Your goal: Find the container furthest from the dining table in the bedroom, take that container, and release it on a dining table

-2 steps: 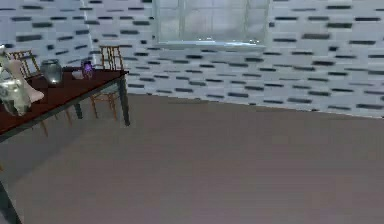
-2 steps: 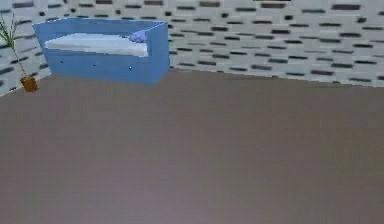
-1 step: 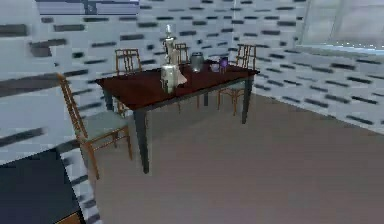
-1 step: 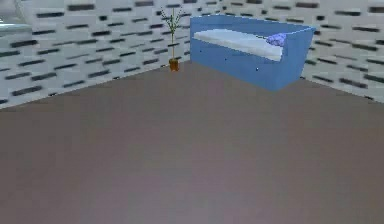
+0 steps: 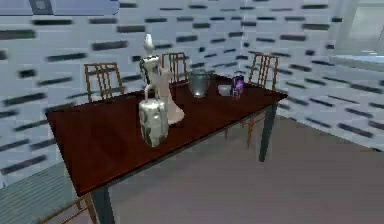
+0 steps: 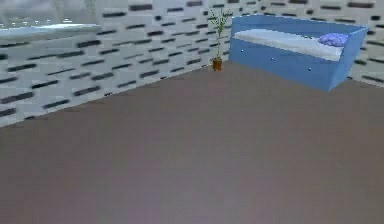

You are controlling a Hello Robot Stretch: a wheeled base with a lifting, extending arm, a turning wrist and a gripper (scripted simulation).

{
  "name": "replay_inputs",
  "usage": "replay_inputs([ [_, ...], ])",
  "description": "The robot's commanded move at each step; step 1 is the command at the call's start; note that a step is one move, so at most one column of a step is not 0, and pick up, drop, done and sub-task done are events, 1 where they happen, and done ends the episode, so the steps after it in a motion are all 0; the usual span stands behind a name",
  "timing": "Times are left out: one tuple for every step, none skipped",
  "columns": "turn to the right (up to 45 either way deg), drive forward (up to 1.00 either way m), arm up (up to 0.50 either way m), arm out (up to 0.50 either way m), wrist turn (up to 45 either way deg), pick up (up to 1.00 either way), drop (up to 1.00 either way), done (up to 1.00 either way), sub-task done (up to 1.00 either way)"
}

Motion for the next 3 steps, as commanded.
replay_inputs([
  [33.0,0.00,0.00,0.00,0.0,0.00,0.00,0.00,0.00],
  [0.0,0.75,0.00,0.00,0.0,0.00,0.00,0.00,0.00],
  [21.0,0.00,0.00,0.00,0.0,0.00,0.00,0.00,0.00],
])
